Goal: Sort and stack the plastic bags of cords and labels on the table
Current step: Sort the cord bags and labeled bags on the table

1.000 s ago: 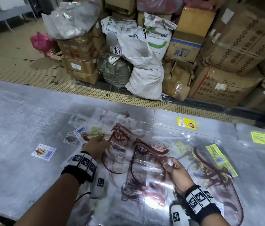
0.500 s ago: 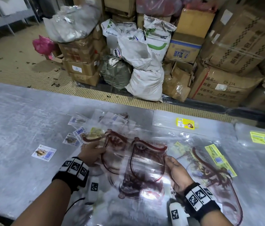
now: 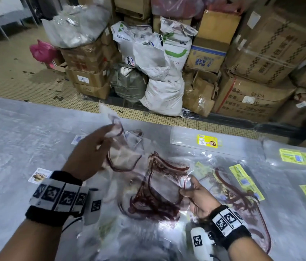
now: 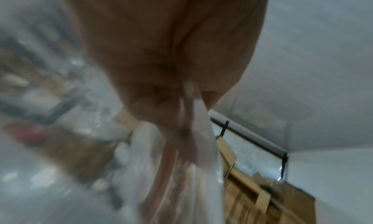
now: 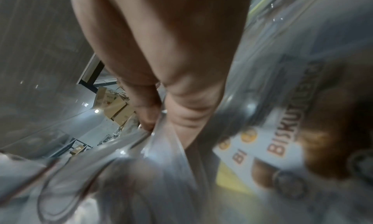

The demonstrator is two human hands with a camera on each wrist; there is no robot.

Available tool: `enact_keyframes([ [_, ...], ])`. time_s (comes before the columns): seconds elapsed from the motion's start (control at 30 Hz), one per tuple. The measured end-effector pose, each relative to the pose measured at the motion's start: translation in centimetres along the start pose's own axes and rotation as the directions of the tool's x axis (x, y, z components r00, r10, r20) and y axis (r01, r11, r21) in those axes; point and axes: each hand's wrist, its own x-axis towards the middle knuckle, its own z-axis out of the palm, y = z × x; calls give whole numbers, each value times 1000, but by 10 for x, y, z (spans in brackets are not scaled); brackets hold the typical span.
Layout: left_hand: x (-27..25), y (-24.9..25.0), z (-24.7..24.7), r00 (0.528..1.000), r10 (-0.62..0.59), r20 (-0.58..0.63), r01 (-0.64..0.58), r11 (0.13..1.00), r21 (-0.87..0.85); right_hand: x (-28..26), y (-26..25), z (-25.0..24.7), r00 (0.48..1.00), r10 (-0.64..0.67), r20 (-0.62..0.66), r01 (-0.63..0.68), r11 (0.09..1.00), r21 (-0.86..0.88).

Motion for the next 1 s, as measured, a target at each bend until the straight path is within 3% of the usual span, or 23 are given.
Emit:
enact_keyframes([
  [0.07, -3, 33, -11, 997, 74, -27, -78, 986, -145, 4, 1, -1, 1000, -15, -12, 15, 1000, -8],
  [0.17, -6, 61, -17, 995, 81, -54, -95, 919, -381, 9, 6, -1, 995, -89, -48, 88, 996, -33],
  [0.23, -8, 56, -3, 1000, 5, -3, -6, 842, -539, 1, 3, 6, 995, -91, -30, 91, 996, 8],
  [0.3, -13, 36, 25, 985, -113, 130, 170, 752, -637, -3, -1, 1, 999, -33, -20, 35, 996, 88],
  [0.37, -22, 12, 60, 951, -199, 235, 298, 787, -540, -6, -1, -2, 999, -2, -34, 5, 995, 95],
  [0.43, -34, -12, 91, 923, -291, 251, 366, 865, -342, -5, 3, -6, 999, -44, 29, 42, 996, 75],
  [0.53, -49, -47, 120, 931, -320, 178, 342, 933, -114, -4, 4, -6, 999, 4, 40, -12, 980, 201],
  [0.67, -55, -60, 133, 939, -322, 119, 322, 946, 25, -14, 0, -1, 995, -14, 98, -15, 957, 289],
  [0.73, -54, -63, 136, 924, -351, 152, 358, 933, -27, -13, 2, 1, 996, -56, 62, 36, 955, 293],
  [0.83, -54, -60, 137, 898, -394, 196, 435, 863, -256, -22, -4, 10, 990, -34, 139, -20, 927, 374],
  [1.0, -58, -56, 139, 862, -474, 181, 507, 788, -349, -32, -15, 16, 994, 3, 113, -43, 936, 351],
])
